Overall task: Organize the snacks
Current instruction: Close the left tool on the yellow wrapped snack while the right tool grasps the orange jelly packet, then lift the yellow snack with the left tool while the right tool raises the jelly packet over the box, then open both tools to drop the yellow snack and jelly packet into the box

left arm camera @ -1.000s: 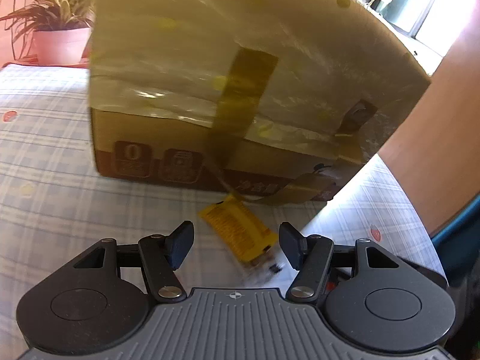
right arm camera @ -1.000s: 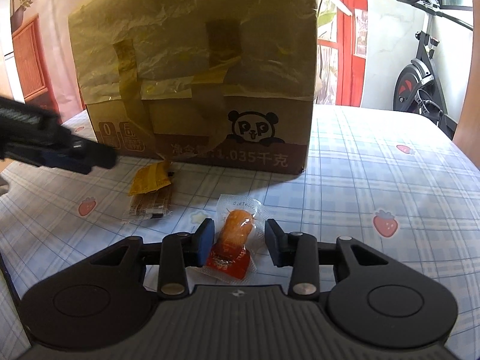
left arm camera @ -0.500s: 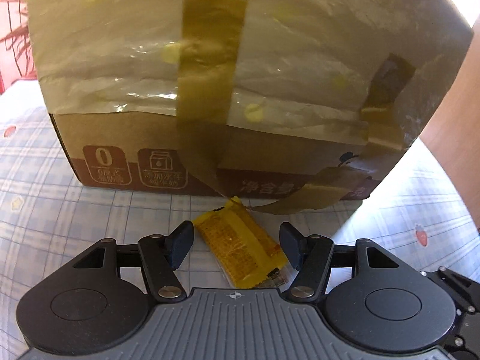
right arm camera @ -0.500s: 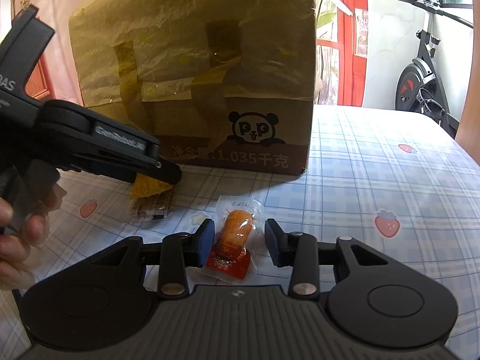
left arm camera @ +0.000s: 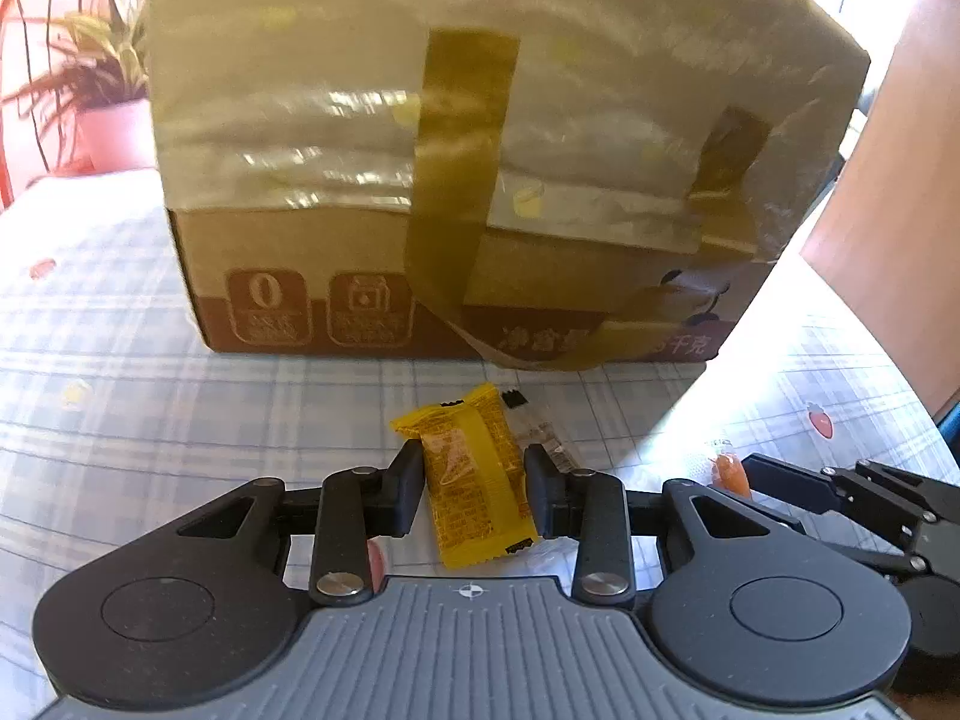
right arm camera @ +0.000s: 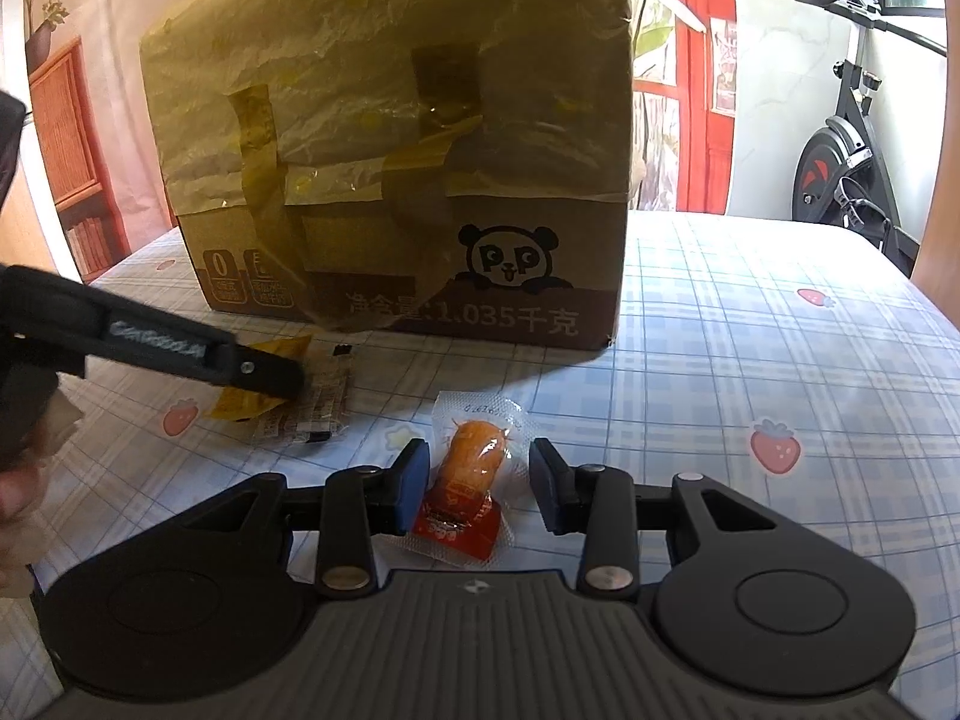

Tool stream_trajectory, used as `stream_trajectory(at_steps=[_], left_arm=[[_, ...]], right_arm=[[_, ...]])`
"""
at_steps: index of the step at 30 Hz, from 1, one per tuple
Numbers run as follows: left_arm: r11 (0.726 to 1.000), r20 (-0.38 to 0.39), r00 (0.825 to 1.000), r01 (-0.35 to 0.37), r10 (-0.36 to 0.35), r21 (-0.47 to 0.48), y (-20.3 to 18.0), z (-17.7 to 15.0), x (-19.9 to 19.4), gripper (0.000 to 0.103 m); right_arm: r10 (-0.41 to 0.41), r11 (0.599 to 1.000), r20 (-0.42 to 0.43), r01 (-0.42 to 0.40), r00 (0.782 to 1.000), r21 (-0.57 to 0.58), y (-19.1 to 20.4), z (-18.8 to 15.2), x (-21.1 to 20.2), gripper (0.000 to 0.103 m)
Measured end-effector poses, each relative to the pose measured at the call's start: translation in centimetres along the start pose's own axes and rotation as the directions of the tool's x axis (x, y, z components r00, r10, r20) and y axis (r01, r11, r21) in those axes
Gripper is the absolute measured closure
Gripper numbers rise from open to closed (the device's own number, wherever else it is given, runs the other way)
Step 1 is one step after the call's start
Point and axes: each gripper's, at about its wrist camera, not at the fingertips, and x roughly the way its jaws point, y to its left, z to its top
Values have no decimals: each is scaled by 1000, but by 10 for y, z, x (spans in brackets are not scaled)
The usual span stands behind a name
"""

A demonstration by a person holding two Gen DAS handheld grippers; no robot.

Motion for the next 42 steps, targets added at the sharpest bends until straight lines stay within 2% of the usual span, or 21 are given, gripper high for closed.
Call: stream_trajectory(at_steps=[6, 16, 21, 24, 28, 32, 37, 40, 42], left_arm=[[999, 42, 999, 10, -12, 44, 7, -7, -30, 65], [1000, 137, 990, 17, -20, 26, 21, 6, -64, 65], [999, 187, 981, 40, -46, 35, 23, 10, -85, 65], [997, 237, 969, 57, -67, 51, 22, 19, -103, 65], [994, 305, 947, 79, -98, 75, 20, 38, -125, 65], [990, 374, 919, 94, -128, 108, 16, 65, -145, 65], [988, 428, 893, 94, -139, 126, 14, 110, -149, 65], [986, 452, 880, 95, -146, 134, 12, 139, -142, 65], [986, 445, 884, 91, -145, 139, 8, 156, -133, 65]], right_arm=[[11, 1000, 14, -11, 1000, -2, 0, 0, -2, 65], [10, 1000, 60, -10, 998, -2, 3, 2, -19, 65], [21, 1000, 121, -23, 992, 13, 6, 17, -41, 65], [40, 999, 181, -39, 983, -5, 11, 37, -58, 65], [74, 997, 276, -64, 958, -46, 19, 73, -80, 65], [107, 992, 356, -73, 928, -106, 29, 113, -95, 65], [119, 988, 414, -65, 903, -141, 32, 161, -94, 65], [111, 991, 420, -67, 901, -118, 27, 186, -79, 65], [105, 993, 413, -75, 905, -88, 21, 200, -65, 65]])
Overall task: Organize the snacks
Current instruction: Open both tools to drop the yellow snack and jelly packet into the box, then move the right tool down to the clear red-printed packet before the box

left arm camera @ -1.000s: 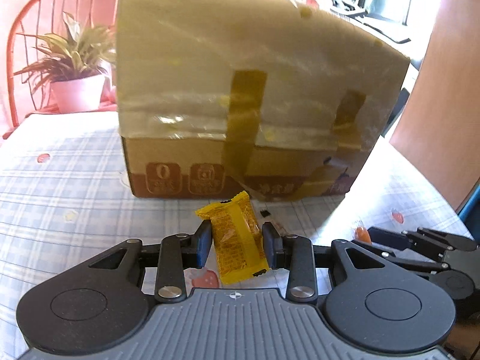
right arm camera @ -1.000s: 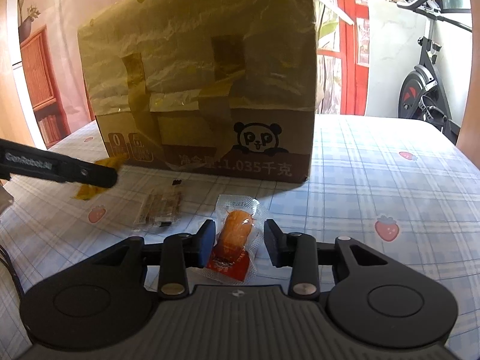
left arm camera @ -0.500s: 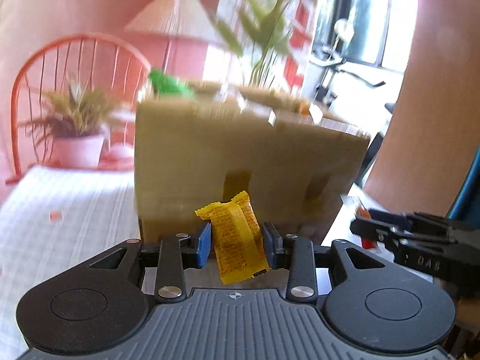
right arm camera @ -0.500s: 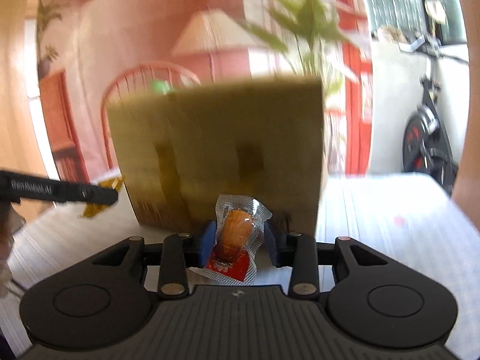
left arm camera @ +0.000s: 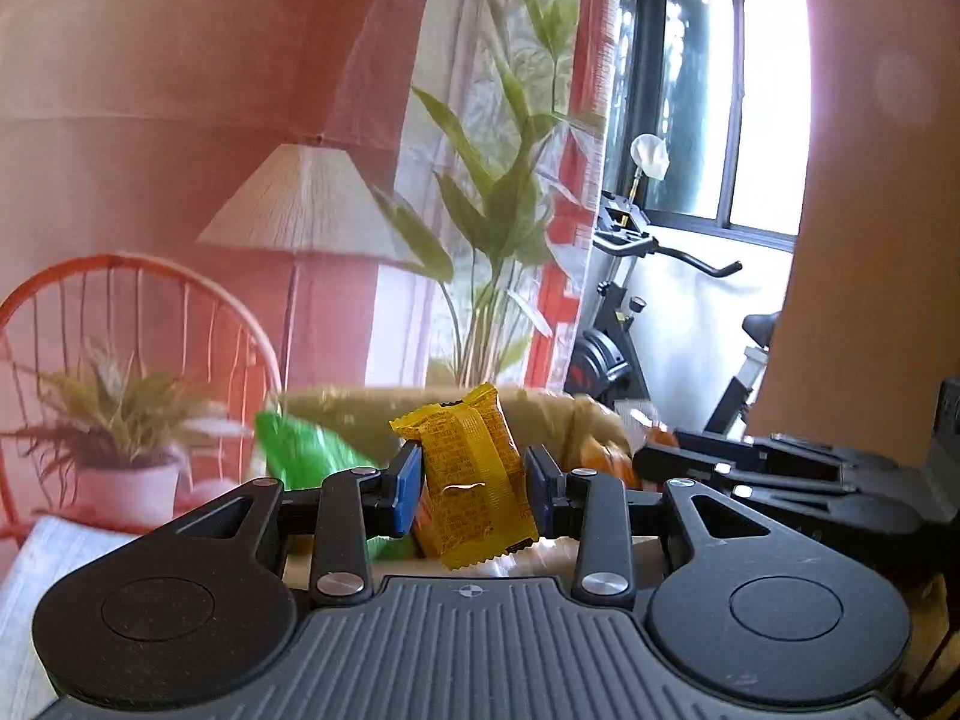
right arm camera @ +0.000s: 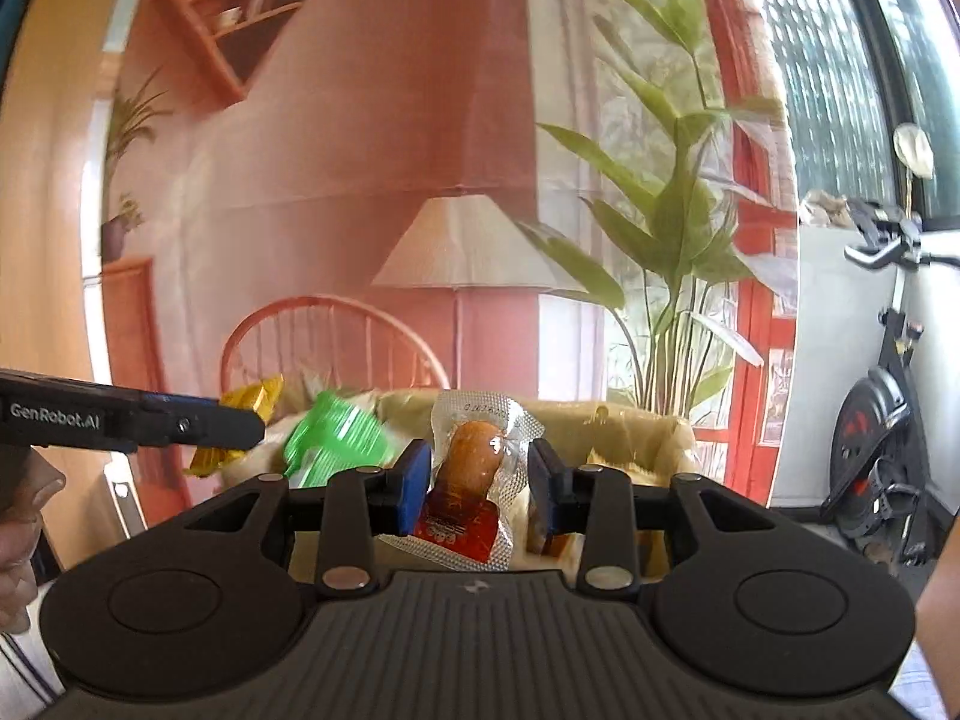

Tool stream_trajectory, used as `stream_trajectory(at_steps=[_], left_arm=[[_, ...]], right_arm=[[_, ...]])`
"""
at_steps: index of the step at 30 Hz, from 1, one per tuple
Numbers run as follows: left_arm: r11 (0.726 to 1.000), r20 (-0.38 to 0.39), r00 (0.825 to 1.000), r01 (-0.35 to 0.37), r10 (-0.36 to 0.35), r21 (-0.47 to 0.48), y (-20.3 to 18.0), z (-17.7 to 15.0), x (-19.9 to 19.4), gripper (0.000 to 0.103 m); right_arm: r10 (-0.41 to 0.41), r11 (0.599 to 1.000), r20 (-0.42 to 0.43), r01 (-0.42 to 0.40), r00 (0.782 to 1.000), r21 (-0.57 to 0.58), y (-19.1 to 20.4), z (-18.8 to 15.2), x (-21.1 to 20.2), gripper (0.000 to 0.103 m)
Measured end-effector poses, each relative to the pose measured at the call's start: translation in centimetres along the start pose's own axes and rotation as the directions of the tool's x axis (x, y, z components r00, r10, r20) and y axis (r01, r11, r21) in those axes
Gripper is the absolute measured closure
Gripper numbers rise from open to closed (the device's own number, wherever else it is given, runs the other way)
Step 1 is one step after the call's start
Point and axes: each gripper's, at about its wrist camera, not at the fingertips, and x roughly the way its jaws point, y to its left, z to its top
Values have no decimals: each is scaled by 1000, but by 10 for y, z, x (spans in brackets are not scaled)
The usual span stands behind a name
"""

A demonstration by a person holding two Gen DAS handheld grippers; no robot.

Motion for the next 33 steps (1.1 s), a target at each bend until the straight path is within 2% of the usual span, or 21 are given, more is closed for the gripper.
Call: stream_trajectory(at_steps=[7, 9, 10, 12, 13, 14, 20, 25, 33], left_arm=[[999, -61, 998, -4, 6, 34, 9, 5, 48, 64], [999, -83, 997, -5, 7, 34, 12, 2, 57, 63], [1000, -91, 996, -3, 5, 28, 14, 1, 59, 60], [1000, -100, 995, -2, 3, 9, 19, -2, 61, 46], [1000, -93, 996, -7, 7, 0, 21, -3, 59, 40], [1000, -83, 996, -11, 11, -6, 23, -3, 57, 39], [999, -72, 997, 3, -6, -47, 29, -7, 31, 39], [999, -67, 997, 23, -25, -31, 25, -17, 5, 39], [998, -93, 994, 48, -53, -48, 27, -54, -29, 39]], right_arm=[[-49, 998, -68, 51, 996, 28, -15, -2, 40, 64], [-66, 997, -79, 69, 995, 31, -19, -5, 44, 61], [-77, 996, -80, 80, 994, 34, -20, -6, 44, 61], [-75, 996, -86, 79, 993, 47, -23, -8, 42, 54], [-76, 995, -84, 80, 994, 51, -24, -8, 40, 52], [-74, 995, -79, 78, 994, 54, -25, -9, 37, 51], [-56, 997, -47, 59, 997, 52, -17, -14, 14, 51], [-36, 998, -23, 37, 999, 53, -6, -22, -9, 51], [-2, 999, -41, 3, 999, 33, 22, -56, -38, 51]])
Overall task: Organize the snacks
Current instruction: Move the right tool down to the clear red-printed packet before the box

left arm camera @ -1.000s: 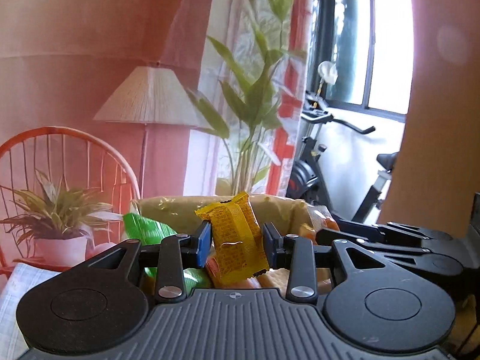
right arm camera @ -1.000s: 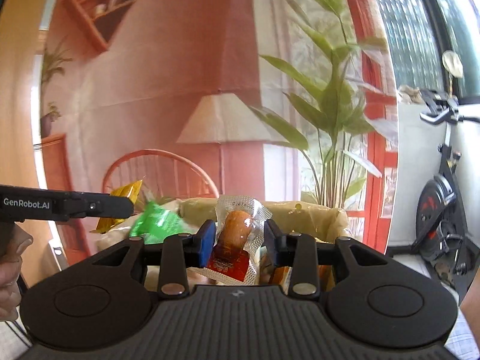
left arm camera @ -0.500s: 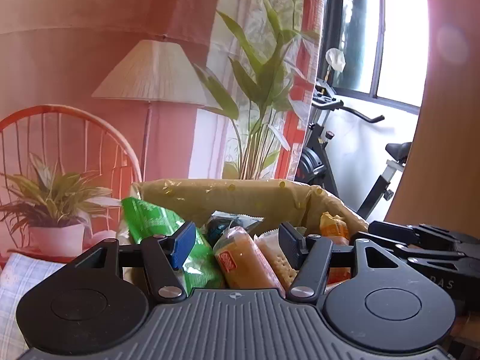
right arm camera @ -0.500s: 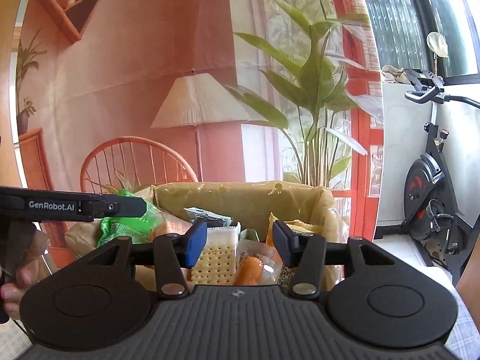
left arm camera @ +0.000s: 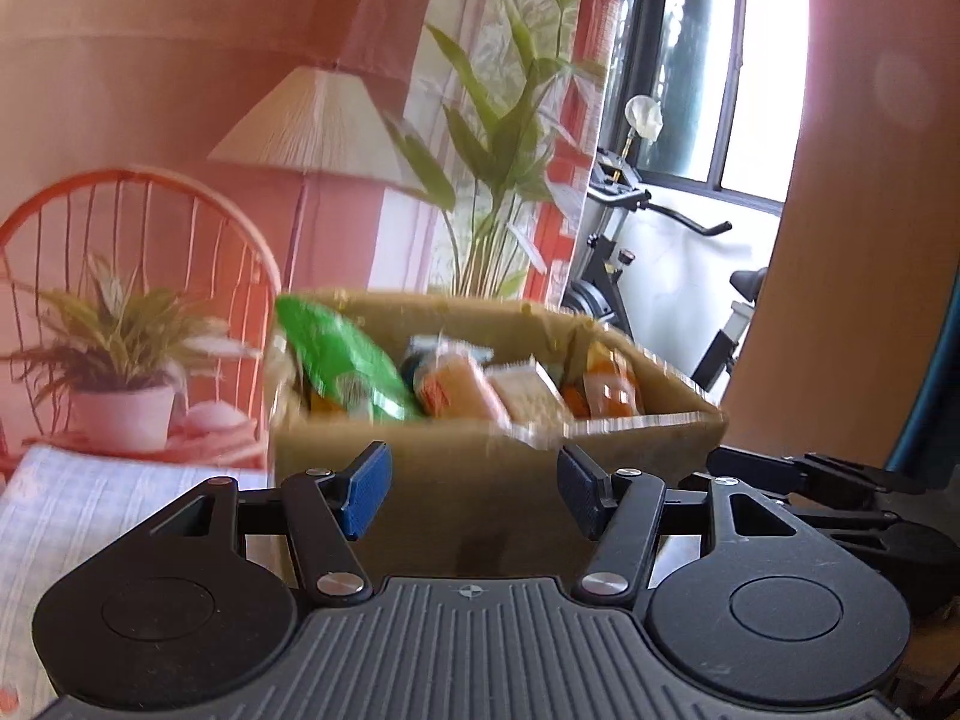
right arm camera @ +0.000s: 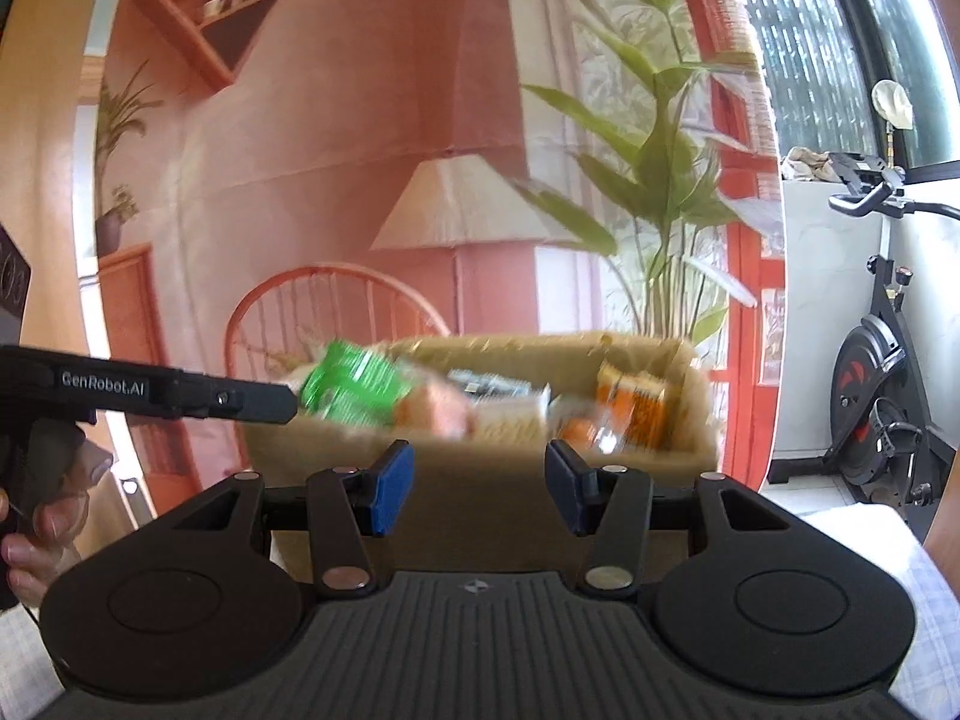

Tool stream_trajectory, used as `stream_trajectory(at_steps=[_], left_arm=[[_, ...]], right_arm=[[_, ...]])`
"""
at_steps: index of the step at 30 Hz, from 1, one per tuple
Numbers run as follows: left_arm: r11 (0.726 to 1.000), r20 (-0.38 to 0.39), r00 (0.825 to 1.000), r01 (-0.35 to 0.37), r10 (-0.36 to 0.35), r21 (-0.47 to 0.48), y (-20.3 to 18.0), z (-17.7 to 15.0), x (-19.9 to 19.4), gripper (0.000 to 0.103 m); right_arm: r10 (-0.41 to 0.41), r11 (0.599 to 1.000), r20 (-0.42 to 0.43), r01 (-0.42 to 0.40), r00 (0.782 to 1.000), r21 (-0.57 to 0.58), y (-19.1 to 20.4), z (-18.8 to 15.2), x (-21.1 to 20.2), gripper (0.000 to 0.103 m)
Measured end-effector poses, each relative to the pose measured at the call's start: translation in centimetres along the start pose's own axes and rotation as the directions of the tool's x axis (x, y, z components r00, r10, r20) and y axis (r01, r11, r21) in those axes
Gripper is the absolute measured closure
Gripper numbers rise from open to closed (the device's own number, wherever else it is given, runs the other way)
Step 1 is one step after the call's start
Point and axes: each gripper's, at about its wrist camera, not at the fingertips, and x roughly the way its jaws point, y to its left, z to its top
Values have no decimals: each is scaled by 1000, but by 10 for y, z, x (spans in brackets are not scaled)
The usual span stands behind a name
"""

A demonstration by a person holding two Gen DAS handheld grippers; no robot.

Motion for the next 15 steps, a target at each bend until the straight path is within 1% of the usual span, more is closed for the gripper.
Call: stream_trajectory(at_steps=[4, 8, 12, 15], left_arm=[[1000, -38, 999, -16, 15, -20, 5, -22, 0, 39], [998, -79, 996, -40, 36, -49, 14, -41, 7, 40], [997, -110, 992, -64, 58, -53, 20, -58, 15, 40], [995, -146, 987, -71, 61, -67, 24, -70, 24, 40]], right_arm=[[13, 999, -44, -11, 999, 36, 5, -22, -4, 51], [20, 998, -112, -13, 994, 62, 6, -44, 1, 51], [28, 998, -182, -16, 983, 68, 8, -64, 14, 51], [35, 998, -239, -20, 970, 67, 11, -81, 26, 51]])
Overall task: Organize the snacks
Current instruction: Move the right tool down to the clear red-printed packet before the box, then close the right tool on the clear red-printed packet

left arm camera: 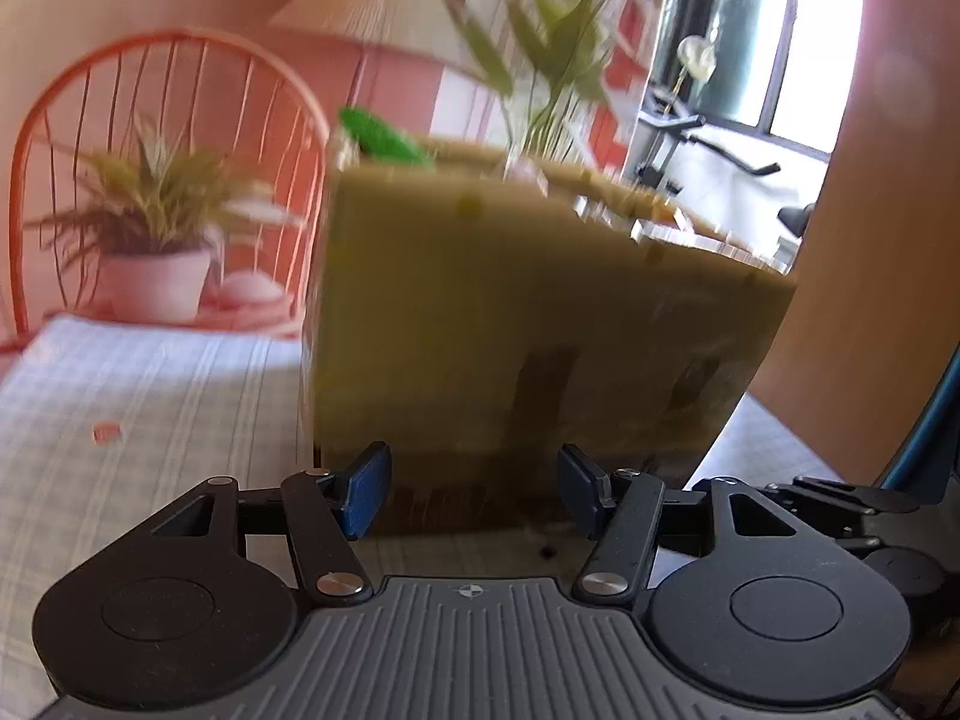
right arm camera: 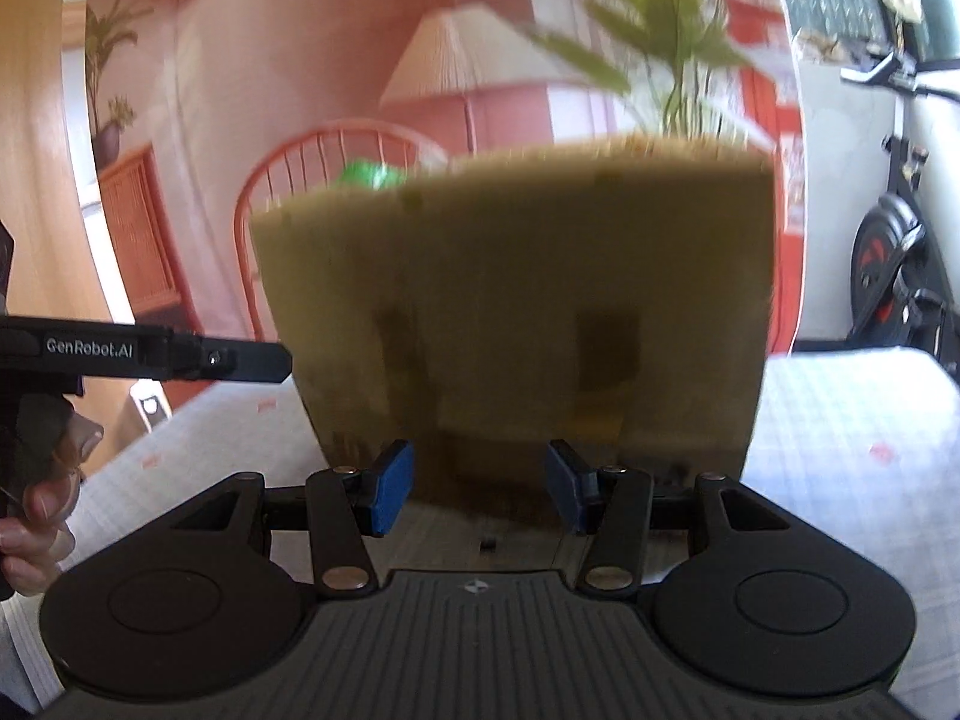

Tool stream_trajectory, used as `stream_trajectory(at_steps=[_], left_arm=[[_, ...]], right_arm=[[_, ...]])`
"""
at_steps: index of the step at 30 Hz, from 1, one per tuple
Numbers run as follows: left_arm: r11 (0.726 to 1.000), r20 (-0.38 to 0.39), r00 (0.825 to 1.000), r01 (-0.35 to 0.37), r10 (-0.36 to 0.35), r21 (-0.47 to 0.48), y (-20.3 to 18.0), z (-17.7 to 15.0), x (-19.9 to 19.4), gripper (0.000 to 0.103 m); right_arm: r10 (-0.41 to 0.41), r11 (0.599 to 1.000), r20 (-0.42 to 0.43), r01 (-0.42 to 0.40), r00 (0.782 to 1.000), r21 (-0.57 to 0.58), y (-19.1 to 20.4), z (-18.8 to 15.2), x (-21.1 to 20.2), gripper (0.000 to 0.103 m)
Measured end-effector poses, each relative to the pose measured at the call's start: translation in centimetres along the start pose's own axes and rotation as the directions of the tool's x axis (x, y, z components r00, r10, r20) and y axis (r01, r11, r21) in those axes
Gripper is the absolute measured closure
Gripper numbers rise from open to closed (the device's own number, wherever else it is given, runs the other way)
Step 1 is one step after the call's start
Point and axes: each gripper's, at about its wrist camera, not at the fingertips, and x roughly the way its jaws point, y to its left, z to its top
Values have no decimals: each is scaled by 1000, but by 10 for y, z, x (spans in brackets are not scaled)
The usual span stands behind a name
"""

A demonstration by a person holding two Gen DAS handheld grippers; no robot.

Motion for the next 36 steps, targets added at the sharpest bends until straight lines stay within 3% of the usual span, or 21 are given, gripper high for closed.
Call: stream_trajectory(at_steps=[5, 10, 25, 29, 36], left_arm=[[1000, -62, 998, -20, 19, -14, 8, -17, 16, 40], [998, -107, 993, -49, 46, -29, 17, -31, 26, 40], [995, -154, 986, -79, 69, -62, 23, -48, 29, 40], [995, -155, 985, -80, 68, -67, 23, -49, 27, 40], [994, -150, 986, -80, 68, -74, 21, -47, 21, 40]], right_arm=[[-1, 1000, -113, -2, 994, -20, 6, -24, 27, 51], [-12, 1000, -174, 8, 985, -25, 11, -36, 46, 51], [-92, 991, -225, 67, 970, -113, 26, -43, 72, 44], [-101, 990, -226, 77, 969, -116, 26, -43, 69, 53], [-101, 993, -221, 83, 970, -89, 23, -46, 59, 60]])
